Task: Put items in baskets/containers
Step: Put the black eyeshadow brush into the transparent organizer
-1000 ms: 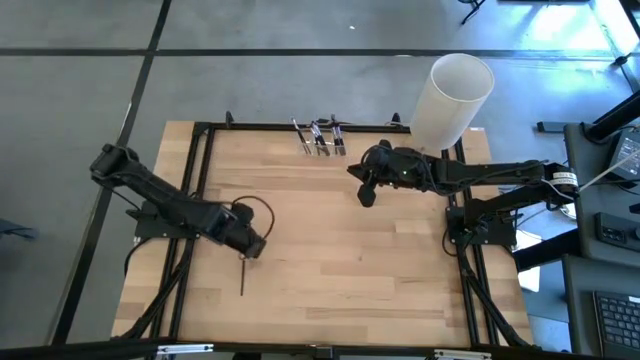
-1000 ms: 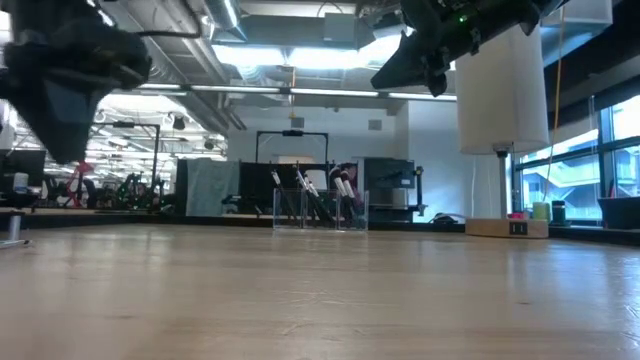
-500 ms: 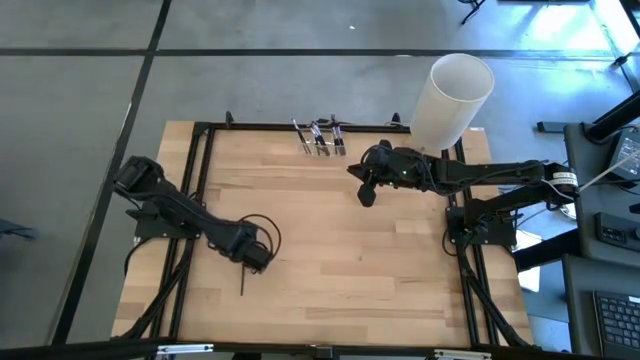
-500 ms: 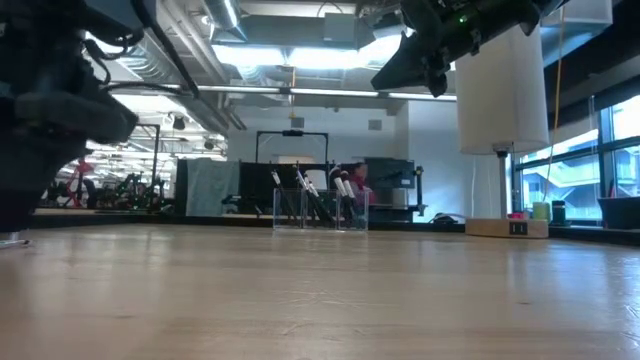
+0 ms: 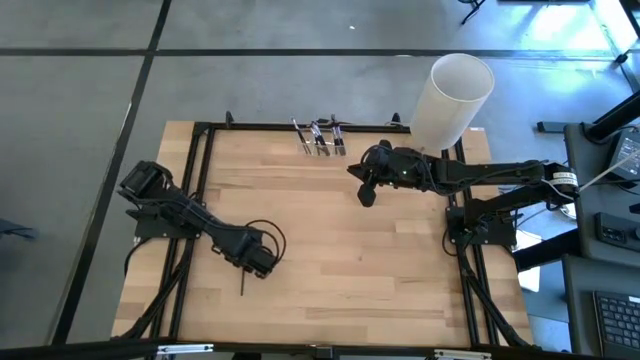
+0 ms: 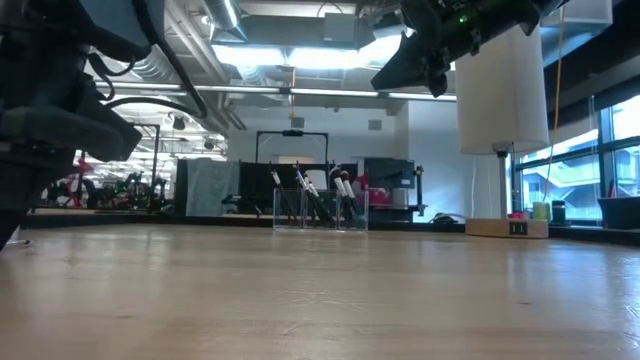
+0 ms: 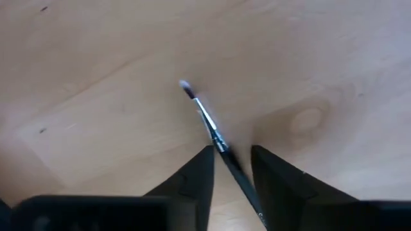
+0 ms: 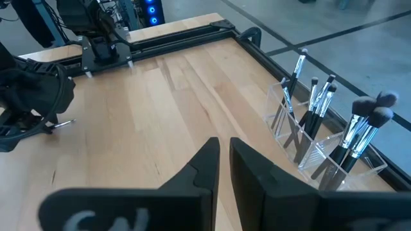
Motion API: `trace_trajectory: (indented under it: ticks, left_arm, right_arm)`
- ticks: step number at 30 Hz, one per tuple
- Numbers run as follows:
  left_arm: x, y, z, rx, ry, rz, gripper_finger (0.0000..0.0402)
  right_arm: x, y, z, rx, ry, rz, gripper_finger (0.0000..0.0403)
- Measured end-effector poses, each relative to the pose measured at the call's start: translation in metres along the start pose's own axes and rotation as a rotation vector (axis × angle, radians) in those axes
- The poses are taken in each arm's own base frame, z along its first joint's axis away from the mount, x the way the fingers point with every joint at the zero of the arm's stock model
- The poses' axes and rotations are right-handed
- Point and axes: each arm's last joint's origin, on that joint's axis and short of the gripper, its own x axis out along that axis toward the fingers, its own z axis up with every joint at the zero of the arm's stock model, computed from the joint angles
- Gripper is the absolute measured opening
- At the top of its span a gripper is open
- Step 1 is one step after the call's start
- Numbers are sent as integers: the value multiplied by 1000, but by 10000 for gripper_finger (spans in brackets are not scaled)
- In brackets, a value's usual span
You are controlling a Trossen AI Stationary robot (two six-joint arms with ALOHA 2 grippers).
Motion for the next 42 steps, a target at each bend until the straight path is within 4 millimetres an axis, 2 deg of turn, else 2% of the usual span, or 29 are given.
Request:
trace_trajectory:
  ticks: [6,10,16,18,22,25,28,32,36,39,42]
  left_arm:
    - [0,-1,1,52,-13,-10,44]
    - [0,0,2,87,-29,1,19]
    - [-6,2,9,108,-54,-9,19]
    - [-11,3,16,115,-144,-8,25]
    - [-36,1,34,112,-315,-100,26]
    - [-51,7,59,100,-518,-101,21]
    - [-68,10,93,77,-755,-100,19]
    - [-90,15,150,27,-1005,-101,19]
    - [-115,23,206,0,-1182,-237,20]
    - [-133,39,239,-37,-1312,-351,20]
    - [-145,60,261,-103,-1406,-411,20]
  right_arm:
    - [0,0,0,0,0,0,37]
    - [0,0,0,0,1,0,37]
    - [0,0,-2,-3,21,-3,37]
    - [0,0,-2,-2,20,-3,37]
    - [0,-1,-1,20,4,-19,37]
    - [0,-3,2,52,-21,-56,37]
    - [1,-5,2,63,-22,-64,37]
    - [1,-6,2,70,-28,-83,37]
    - [1,-7,3,87,-31,-94,37]
    - [1,-7,1,85,-16,-96,37]
    - [1,-7,-2,77,11,-100,37]
